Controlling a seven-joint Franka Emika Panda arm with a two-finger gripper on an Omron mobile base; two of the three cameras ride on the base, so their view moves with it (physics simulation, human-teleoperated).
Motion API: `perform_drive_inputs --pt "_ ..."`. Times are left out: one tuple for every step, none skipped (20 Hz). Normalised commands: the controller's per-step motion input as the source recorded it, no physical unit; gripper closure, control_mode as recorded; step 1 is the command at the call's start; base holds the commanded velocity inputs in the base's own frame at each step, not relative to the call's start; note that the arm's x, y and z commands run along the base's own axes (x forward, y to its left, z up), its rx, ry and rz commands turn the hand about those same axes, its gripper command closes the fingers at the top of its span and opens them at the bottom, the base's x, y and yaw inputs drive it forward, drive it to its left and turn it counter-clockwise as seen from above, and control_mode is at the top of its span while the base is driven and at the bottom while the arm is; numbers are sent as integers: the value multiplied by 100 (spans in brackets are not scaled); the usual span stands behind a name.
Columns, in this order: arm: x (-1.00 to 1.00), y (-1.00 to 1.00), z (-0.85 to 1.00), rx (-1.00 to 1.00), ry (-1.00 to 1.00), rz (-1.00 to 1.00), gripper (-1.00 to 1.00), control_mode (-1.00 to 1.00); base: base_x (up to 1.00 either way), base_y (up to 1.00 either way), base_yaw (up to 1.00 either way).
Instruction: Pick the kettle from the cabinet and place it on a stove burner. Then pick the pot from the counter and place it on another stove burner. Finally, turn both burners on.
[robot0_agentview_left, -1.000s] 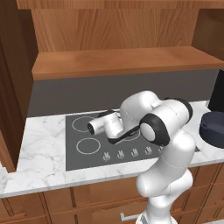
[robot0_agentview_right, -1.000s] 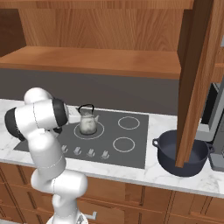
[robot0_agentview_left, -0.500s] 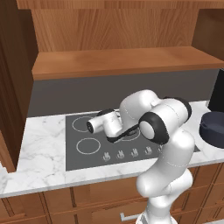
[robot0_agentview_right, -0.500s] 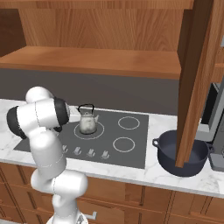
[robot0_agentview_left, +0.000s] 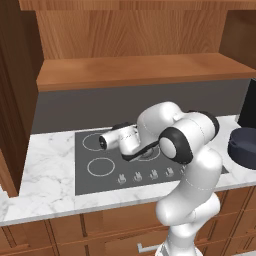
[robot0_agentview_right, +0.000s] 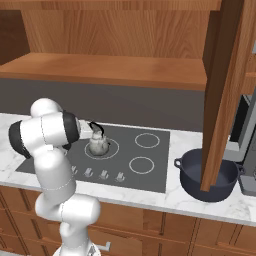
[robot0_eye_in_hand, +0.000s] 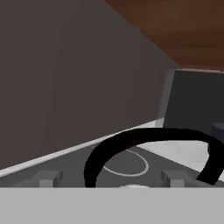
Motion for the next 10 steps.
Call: perform_drive_inputs --pt "-2 0 -20 8 -7 0 -100 -100 0 0 0" --pt "-3 0 -21 8 -7 0 -100 -100 0 0 0" --pt "-3 0 -20 7 -7 0 -100 -100 0 0 0" --pt "-3 0 -21 6 -6 0 -100 -100 0 0 0" --pt "-2 0 -20 6 -6 0 -100 -100 0 0 0" --pt "-1 0 -20 6 -5 0 -100 -100 0 0 0" --pt "0 0 -20 6 -5 0 -100 -100 0 0 0" --pt "0 0 -20 6 -5 0 -100 -100 0 0 0" --pt "0 0 -18 5 -5 0 -100 -100 0 0 0" --pt "0 0 -18 5 -6 0 -100 -100 0 0 0"
